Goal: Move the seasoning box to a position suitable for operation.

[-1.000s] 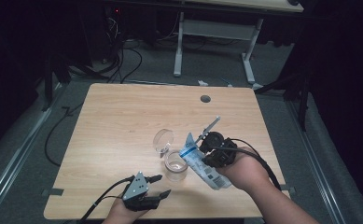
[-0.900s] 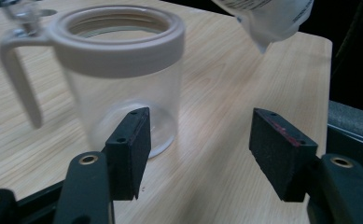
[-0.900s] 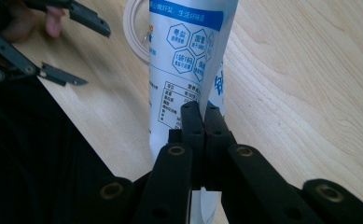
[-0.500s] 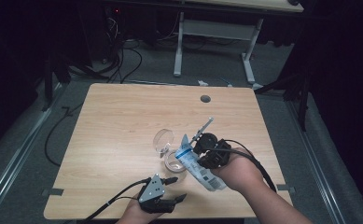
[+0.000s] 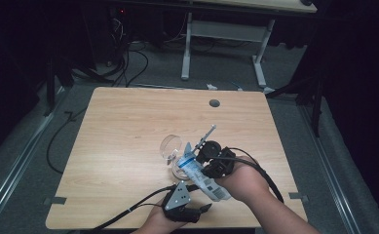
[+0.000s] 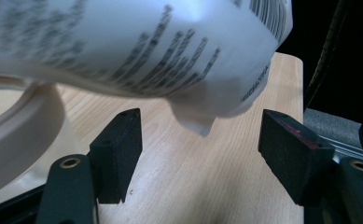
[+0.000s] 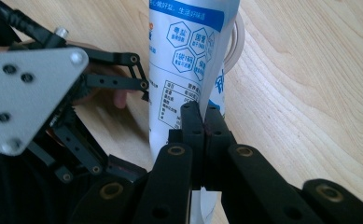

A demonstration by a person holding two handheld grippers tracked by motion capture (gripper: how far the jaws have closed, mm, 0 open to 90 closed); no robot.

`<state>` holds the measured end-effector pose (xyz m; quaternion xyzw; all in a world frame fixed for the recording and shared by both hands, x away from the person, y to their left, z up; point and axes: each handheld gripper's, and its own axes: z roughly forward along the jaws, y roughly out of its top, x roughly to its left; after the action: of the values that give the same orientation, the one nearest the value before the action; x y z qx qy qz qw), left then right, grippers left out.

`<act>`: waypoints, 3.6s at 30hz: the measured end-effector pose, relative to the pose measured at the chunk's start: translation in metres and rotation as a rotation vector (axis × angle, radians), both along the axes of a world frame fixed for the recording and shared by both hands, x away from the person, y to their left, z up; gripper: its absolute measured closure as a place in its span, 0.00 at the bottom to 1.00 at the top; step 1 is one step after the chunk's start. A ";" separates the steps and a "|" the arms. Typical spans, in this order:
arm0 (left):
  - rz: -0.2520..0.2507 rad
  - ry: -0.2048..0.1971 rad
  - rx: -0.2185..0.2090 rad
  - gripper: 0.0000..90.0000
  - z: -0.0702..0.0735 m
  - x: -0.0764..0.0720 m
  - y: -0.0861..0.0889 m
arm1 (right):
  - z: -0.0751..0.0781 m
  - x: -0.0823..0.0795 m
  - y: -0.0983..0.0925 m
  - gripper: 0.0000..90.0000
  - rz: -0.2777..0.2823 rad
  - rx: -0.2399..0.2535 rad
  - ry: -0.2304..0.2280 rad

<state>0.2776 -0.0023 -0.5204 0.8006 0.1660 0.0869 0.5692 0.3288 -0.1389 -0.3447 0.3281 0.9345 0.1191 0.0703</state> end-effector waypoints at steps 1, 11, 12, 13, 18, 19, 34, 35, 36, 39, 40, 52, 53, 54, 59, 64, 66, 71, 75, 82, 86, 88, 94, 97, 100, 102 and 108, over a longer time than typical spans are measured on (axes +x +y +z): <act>0.002 0.000 -0.001 0.34 0.000 0.000 -0.001 | 0.000 0.000 0.000 1.00 -0.002 -0.001 0.000; 0.004 -0.006 -0.020 0.34 0.005 -0.001 0.000 | 0.004 -0.002 0.002 1.00 -0.002 0.001 -0.011; 0.004 -0.007 -0.021 0.34 0.005 -0.001 0.000 | 0.005 -0.002 0.002 1.00 0.000 0.004 -0.012; 0.005 -0.007 -0.022 0.34 0.005 -0.001 -0.001 | 0.006 -0.002 0.003 1.00 -0.002 -0.002 -0.013; 0.004 -0.004 -0.025 0.33 0.004 -0.001 -0.005 | 0.006 -0.002 0.004 1.00 -0.003 -0.001 -0.005; 0.004 -0.004 -0.025 0.32 0.004 -0.001 -0.005 | 0.005 -0.002 0.005 1.00 -0.005 -0.003 -0.001; 0.016 -0.020 -0.021 0.34 0.002 -0.002 -0.014 | 0.006 0.006 0.009 1.00 -0.026 -0.039 0.059; 0.016 -0.020 -0.021 0.33 0.002 -0.002 -0.014 | 0.006 0.006 0.009 1.00 -0.026 -0.039 0.059; 0.019 -0.024 -0.021 0.33 0.002 -0.002 -0.016 | 0.007 0.008 0.010 1.00 -0.026 -0.047 0.063; 0.026 -0.029 -0.015 0.33 0.003 -0.002 -0.018 | 0.008 0.009 0.011 1.00 -0.026 -0.057 0.066; 0.031 -0.027 -0.011 0.34 0.002 -0.001 -0.019 | 0.007 0.010 0.012 1.00 -0.034 -0.062 0.074; 0.050 -0.020 0.022 0.49 0.003 -0.004 -0.018 | 0.003 0.011 0.011 1.00 -0.041 -0.054 0.076; 0.052 -0.020 0.019 0.50 0.003 -0.005 -0.018 | 0.003 0.011 0.010 1.00 -0.044 -0.054 0.076; 0.050 -0.015 0.014 0.50 0.004 -0.005 -0.017 | 0.004 0.011 0.010 1.00 -0.044 -0.050 0.073; 0.039 0.004 -0.009 0.53 0.009 -0.009 -0.015 | 0.009 0.009 0.007 1.00 -0.036 -0.044 0.064; 0.026 0.014 -0.023 0.55 0.013 -0.011 -0.014 | 0.013 0.008 0.005 1.00 -0.032 -0.033 0.054; 0.018 0.019 -0.027 0.55 0.015 -0.012 -0.014 | 0.013 0.007 0.004 1.00 -0.038 -0.029 0.052; 0.017 0.020 -0.030 0.56 0.017 -0.014 -0.014 | 0.013 0.008 0.003 1.00 -0.037 -0.020 0.049; 0.017 0.018 -0.028 0.56 0.018 -0.014 -0.014 | 0.012 0.010 0.004 1.00 -0.037 -0.025 0.048; 0.001 0.025 -0.032 0.57 0.019 -0.014 -0.016 | 0.009 0.012 0.007 1.00 -0.028 -0.034 0.048; -0.002 0.024 -0.033 0.57 0.021 -0.014 -0.017 | 0.009 0.012 0.007 1.00 -0.029 -0.037 0.045; -0.005 0.025 -0.035 0.58 0.022 -0.014 -0.018 | 0.009 0.013 0.008 1.00 -0.033 -0.040 0.045; -0.007 0.026 -0.032 0.58 0.024 -0.014 -0.019 | 0.007 0.015 0.007 1.00 -0.026 -0.035 0.040; -0.007 0.031 -0.034 0.58 0.024 -0.013 -0.020 | 0.007 0.015 0.007 1.00 -0.032 -0.039 0.034; -0.006 0.034 -0.037 0.58 0.024 -0.013 -0.020 | 0.007 0.016 0.006 1.00 -0.027 -0.039 0.033; -0.004 0.040 -0.043 0.58 0.025 -0.012 -0.020 | 0.007 0.017 0.007 1.00 -0.025 -0.039 0.030; 0.008 0.043 -0.056 0.58 0.029 -0.010 -0.019 | 0.012 0.020 0.009 1.00 -0.024 -0.041 0.011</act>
<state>0.2672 -0.0215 -0.4911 0.7852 0.1838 0.0673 0.5875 0.3486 -0.1297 -0.3331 0.3384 0.9331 0.0973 0.0734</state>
